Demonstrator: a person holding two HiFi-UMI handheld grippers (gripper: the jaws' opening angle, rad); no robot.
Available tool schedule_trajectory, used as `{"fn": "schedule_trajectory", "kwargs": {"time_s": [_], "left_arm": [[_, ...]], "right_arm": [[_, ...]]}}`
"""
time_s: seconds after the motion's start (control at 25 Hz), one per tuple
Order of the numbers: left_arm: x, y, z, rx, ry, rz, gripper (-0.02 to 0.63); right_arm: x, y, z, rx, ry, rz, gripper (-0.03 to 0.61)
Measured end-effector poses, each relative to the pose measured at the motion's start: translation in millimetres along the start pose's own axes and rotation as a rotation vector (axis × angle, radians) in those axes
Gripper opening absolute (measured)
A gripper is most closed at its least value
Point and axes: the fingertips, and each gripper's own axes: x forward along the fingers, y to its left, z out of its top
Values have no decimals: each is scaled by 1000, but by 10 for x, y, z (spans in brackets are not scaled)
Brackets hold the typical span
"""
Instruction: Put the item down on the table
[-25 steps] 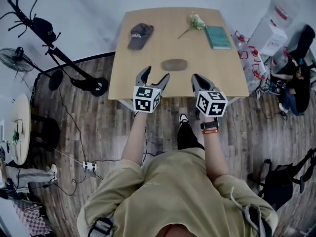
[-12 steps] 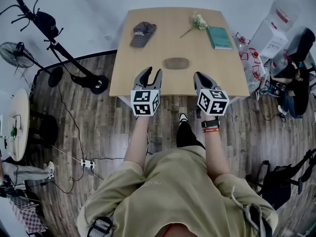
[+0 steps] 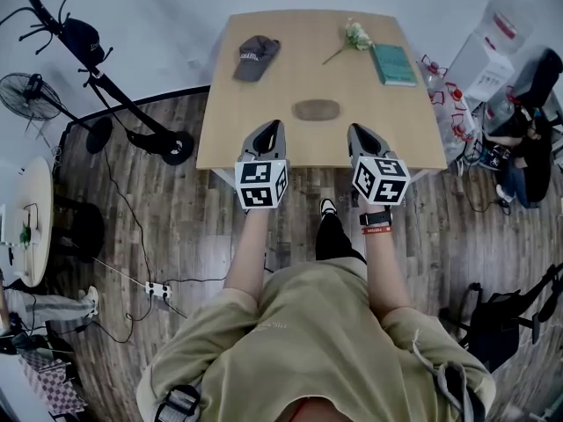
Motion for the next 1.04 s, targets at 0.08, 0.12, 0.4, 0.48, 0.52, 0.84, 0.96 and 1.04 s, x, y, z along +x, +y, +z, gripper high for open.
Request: {"fn": "schedule_trajectory", "kwargs": {"time_s": [0.08,0.12,0.4,0.48,0.52,0.84,0.96,1.04], "left_arm": [[-17,-27,2,-7,-1,-11,23],[-26,-47,0,-9,-1,-17,23],[-37,-256,-40,25,3,-53,23],[-34,-292,-86,27,13,-65,23],[-31,-308,-116,28,20,-69,23],[-22,-328,-640,11,126,-90,23],[-72,-123,-1080,30,215,-53,25],[-129,139,-1419,43,285,-8,25]], "right_arm": [[3,8,-2,-13,1,-10,15],[2,12,-6,-19,1,-15,15],[20,-12,-53,-24,-5,-30,15],[39,1,-66,-25,-2,-29,15],[47,5,-72,-26,1,-27,15],[127,-72,-274,-23,52,-16,15],[268,35,-469,-38,115,86,15],[425,149,-632,-65,174,179,15]]}}
